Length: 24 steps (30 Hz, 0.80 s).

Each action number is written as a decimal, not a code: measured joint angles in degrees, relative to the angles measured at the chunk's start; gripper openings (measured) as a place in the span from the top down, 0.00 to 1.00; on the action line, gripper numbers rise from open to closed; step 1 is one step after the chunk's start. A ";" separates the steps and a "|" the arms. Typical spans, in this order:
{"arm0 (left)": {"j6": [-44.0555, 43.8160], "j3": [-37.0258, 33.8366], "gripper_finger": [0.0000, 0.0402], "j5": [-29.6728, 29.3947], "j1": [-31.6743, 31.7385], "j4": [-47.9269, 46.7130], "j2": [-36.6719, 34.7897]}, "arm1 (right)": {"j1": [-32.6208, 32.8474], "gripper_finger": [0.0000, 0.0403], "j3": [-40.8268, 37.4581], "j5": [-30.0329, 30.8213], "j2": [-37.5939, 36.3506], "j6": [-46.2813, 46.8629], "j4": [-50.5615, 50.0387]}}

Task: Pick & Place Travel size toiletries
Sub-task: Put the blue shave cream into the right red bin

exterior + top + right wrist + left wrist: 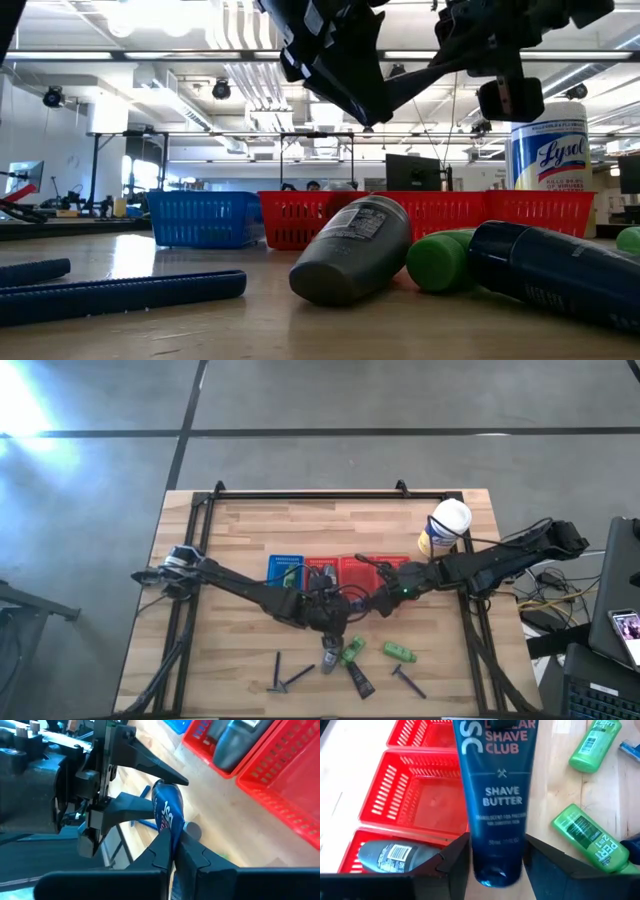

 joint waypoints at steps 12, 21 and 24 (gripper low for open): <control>-22.67 0.00 0.49 -0.52 -0.69 -20.88 -6.67 | -1.11 0.98 0.17 15.24 -1.53 -6.05 -7.28; -30.96 0.00 0.48 -0.76 -2.67 -27.02 -9.20 | 0.40 0.98 8.03 30.99 0.55 -13.86 -35.66; -30.98 -0.37 0.48 -0.81 -2.60 -27.18 -9.25 | 1.32 0.98 11.88 34.60 0.98 -10.27 -47.68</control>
